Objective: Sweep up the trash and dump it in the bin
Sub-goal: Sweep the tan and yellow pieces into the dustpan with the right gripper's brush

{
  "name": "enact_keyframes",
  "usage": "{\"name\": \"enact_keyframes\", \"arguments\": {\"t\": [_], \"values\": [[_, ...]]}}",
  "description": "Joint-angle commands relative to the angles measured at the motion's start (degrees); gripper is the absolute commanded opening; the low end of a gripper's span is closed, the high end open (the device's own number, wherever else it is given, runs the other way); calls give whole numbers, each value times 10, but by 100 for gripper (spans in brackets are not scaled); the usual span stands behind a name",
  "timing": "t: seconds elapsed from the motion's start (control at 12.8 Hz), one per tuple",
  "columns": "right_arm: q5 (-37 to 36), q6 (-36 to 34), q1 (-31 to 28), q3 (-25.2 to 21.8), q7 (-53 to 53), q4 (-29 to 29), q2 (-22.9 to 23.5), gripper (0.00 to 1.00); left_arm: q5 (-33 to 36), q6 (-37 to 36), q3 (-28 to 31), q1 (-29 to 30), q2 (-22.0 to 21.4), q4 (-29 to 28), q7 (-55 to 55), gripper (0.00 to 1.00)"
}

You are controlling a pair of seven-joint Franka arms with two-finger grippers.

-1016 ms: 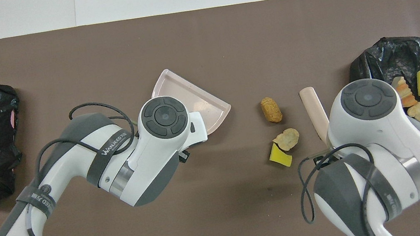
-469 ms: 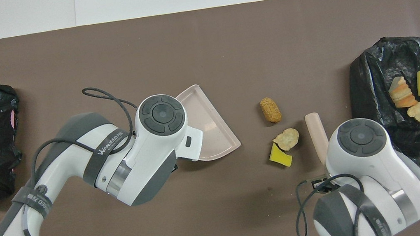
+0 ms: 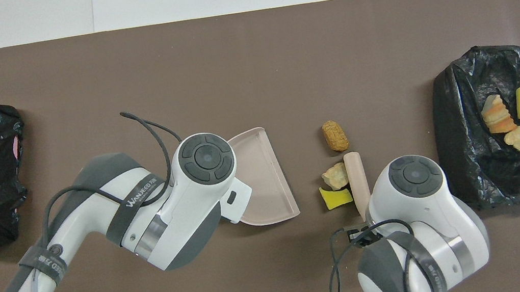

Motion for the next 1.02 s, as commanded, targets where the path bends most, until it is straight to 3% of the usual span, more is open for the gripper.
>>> {"name": "enact_keyframes", "arguments": {"t": [0.0, 0.23, 0.39, 0.7, 0.94], "values": [[53, 22, 45, 3, 9, 29, 54, 0, 6, 25, -25, -6, -65, -85, 16, 0], [152, 35, 89, 3, 9, 62, 67, 0, 6, 32, -33, -18, -97, -119, 14, 0], [177, 30, 107, 3, 11, 96, 81, 0, 6, 30, -33, -32, -112, -133, 9, 0], [167, -39, 93, -4, -9, 133, 47, 0, 4, 39, -32, -19, -107, -133, -1, 0], [109, -134, 21, -5, -76, 166, -8, 0, 0, 57, -31, 8, -97, -133, -11, 0]]}}
